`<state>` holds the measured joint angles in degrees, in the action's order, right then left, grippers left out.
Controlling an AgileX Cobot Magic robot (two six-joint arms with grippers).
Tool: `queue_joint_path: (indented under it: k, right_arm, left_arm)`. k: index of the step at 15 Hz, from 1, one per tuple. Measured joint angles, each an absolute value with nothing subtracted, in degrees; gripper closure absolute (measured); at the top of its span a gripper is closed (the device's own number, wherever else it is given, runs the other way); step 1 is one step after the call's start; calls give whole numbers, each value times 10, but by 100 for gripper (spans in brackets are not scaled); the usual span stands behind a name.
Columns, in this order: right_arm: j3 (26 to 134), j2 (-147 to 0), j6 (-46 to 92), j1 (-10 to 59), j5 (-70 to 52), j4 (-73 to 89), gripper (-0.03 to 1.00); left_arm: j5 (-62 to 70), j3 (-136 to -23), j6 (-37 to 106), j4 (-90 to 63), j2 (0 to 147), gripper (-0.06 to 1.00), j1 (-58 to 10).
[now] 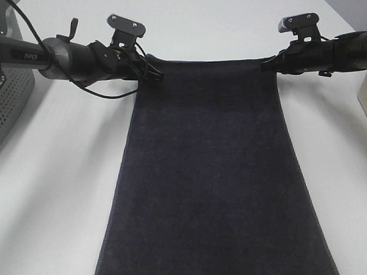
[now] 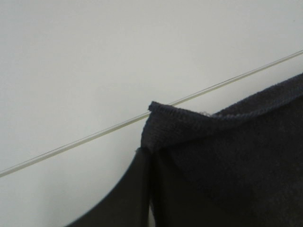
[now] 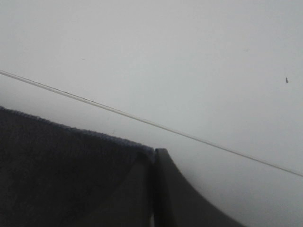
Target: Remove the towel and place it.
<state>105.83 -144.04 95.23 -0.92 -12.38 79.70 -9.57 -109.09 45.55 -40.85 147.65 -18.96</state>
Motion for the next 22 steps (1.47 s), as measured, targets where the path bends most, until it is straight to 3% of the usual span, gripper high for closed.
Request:
queue_joint_path:
  k: [12, 17, 22]
  right_arm:
    - [1071, -1488, 953, -9, -130, 831, 96]
    - [1071, -1488, 863, -9, -143, 857, 96]
    - [1071, -1488, 863, -10, -140, 850, 96]
  left_arm:
    - [-86, -1093, 394, -409, 1498, 94, -190]
    - [-62, -1093, 392, -409, 1498, 94, -190]
    - [-57, -1093, 392, -409, 1498, 94, -190]
